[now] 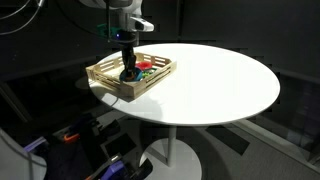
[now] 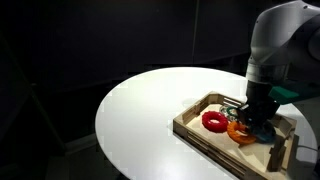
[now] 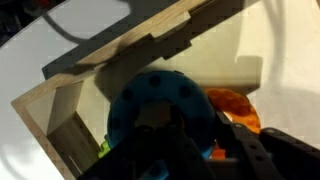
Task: Put the blue ring on the table
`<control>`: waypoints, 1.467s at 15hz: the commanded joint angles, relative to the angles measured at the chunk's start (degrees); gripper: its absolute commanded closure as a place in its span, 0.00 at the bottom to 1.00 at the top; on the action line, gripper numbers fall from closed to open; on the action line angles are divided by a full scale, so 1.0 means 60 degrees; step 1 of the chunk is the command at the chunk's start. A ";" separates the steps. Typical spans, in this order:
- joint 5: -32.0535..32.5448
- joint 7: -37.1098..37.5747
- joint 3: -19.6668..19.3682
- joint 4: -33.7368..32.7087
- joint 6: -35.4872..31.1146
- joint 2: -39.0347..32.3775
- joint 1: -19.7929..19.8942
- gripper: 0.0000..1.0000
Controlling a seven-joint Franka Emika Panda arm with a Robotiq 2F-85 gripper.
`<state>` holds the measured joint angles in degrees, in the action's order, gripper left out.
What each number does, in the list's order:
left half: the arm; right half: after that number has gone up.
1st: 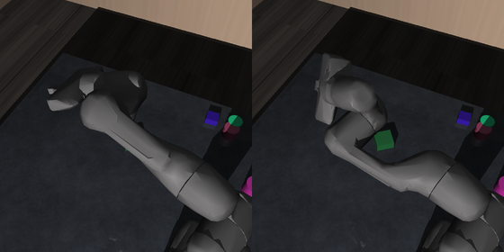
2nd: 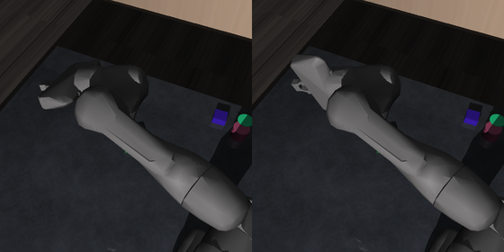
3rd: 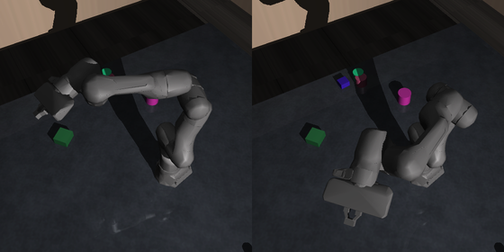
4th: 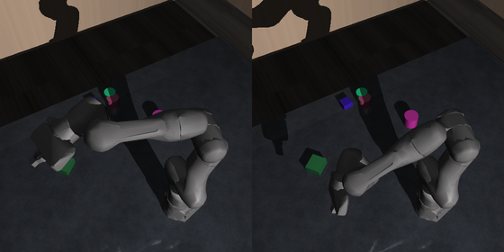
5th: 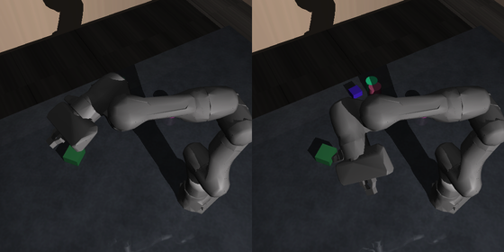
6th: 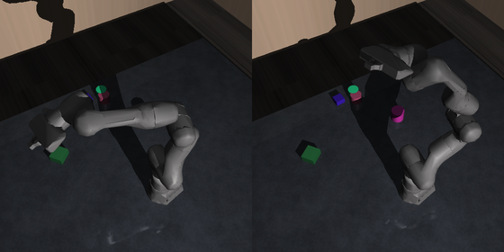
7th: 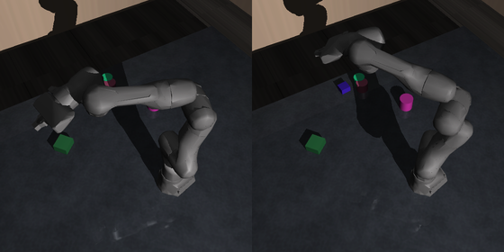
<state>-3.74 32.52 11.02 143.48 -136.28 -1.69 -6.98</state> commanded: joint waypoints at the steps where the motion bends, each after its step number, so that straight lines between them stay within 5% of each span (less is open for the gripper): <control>1: -0.0273 -0.0085 -0.0145 -0.0149 0.0150 0.0288 -0.0157 0.89; 11: -0.0135 0.0221 -0.0678 -0.0493 0.0368 0.1120 0.0330 0.89; 22: 0.1159 0.2014 -0.1619 -0.0675 0.0166 0.0802 0.1572 0.89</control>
<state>0.94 40.78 2.15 140.40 -135.93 4.38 1.43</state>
